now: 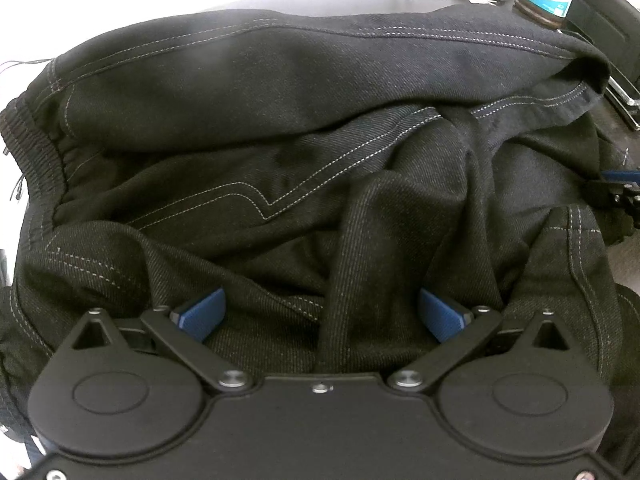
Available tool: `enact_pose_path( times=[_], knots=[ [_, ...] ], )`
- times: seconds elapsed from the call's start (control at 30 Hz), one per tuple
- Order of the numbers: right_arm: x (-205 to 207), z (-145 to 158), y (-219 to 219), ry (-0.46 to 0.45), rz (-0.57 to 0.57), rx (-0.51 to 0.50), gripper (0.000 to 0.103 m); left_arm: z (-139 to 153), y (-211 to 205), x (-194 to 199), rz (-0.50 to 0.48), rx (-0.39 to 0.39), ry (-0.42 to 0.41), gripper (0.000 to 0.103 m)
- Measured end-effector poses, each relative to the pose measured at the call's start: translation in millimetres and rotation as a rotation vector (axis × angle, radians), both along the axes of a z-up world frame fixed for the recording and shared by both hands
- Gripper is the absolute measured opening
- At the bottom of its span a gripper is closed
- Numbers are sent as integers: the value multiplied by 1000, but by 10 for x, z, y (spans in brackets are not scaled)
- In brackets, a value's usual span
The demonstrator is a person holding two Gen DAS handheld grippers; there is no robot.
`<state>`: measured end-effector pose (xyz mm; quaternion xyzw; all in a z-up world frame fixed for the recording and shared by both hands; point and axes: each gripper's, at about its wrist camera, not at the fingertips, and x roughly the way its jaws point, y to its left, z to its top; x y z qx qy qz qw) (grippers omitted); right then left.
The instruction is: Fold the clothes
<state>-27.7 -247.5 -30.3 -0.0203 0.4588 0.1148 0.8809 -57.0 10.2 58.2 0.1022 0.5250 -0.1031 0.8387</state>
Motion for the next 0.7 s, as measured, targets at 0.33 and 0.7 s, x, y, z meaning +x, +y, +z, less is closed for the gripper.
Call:
enact_pose_path(
  times=[0.33,0.7],
  knots=[
    [-85,79,-49,-41,-85,-25,3,-18,-1,24,-21,-4,4,103],
    [-178,371,-356,-130,-230,34,2,-58,-22,29,-9,-8,0,103]
  ],
)
